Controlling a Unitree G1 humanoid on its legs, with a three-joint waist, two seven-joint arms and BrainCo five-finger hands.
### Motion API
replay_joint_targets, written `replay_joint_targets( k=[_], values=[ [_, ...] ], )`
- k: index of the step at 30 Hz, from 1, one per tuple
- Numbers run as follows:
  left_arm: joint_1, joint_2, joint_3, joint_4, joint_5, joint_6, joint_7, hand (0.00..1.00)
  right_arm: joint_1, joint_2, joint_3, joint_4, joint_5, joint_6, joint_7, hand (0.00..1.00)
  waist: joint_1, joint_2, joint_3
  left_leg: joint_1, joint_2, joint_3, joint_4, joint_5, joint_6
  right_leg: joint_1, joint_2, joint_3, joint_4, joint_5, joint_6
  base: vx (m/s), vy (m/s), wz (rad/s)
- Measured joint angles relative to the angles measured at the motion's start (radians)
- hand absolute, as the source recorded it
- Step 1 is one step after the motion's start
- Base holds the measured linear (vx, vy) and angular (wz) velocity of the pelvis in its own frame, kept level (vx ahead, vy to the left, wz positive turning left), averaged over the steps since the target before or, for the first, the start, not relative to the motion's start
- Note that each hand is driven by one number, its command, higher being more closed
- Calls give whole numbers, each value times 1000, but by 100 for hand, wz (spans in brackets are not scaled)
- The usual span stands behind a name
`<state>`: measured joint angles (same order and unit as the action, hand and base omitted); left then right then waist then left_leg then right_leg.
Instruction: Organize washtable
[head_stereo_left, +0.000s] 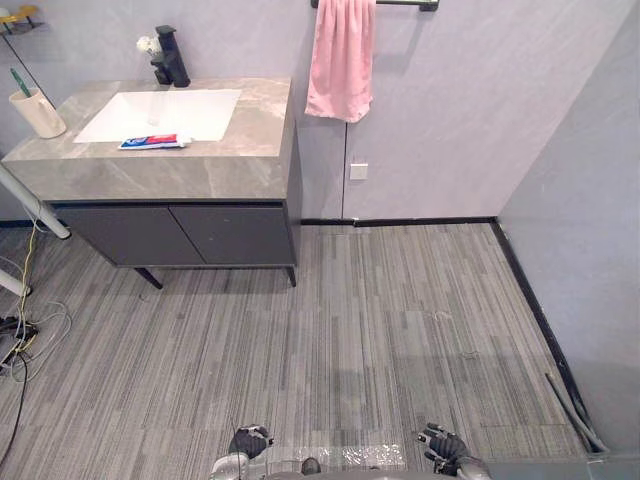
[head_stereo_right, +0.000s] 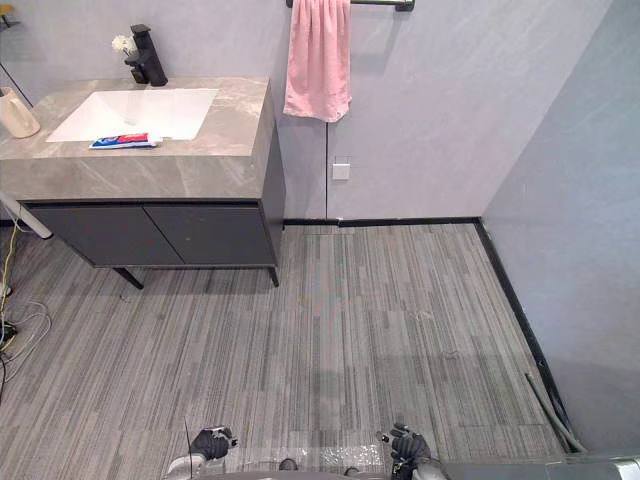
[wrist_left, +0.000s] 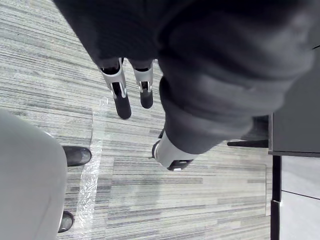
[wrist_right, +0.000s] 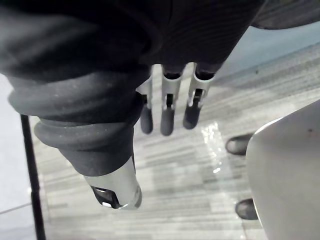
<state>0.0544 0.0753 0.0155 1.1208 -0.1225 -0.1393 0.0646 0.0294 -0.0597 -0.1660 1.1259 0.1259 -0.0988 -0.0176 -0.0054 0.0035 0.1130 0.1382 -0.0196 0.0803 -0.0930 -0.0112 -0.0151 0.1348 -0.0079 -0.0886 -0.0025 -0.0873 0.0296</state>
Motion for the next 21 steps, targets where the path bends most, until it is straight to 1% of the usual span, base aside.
replay_joint_targets(
  k=[1,3,8,14,17,21],
  values=[
    [1,0,5,2,0,1,0,0,0,0,0,2,0,0,1,0,-6,0,0,2,1,0,0,0,0,1,1,0,-1,0,0,0,0,0],
    [0,-2,20,11,1,2,-2,0,-2,0,-1,13,0,1,1,0,-8,0,0,1,2,2,0,0,0,1,2,1,-2,0,-1,0,0,-2],
    [-1,-2,23,11,8,3,-18,0,-4,0,-5,20,1,1,3,0,-7,-1,0,2,4,5,-2,0,0,1,5,4,-3,3,-4,0,0,0],
    [-1,-2,23,11,8,3,-21,0,-5,4,-22,27,3,2,5,0,-7,-5,1,4,4,9,-2,0,0,4,5,7,-9,6,-8,-11,-10,0],
    [-2,-1,20,11,10,4,-22,0,-6,5,-22,27,3,10,12,0,-7,-6,2,5,4,11,-3,0,0,16,5,8,-23,13,-18,-4,-13,0],
    [-4,0,17,15,18,4,-23,0,-6,6,-22,26,3,15,21,0,-7,-7,3,7,5,11,-3,0,0,17,7,8,-27,13,-19,-20,-37,0]
  ],
)
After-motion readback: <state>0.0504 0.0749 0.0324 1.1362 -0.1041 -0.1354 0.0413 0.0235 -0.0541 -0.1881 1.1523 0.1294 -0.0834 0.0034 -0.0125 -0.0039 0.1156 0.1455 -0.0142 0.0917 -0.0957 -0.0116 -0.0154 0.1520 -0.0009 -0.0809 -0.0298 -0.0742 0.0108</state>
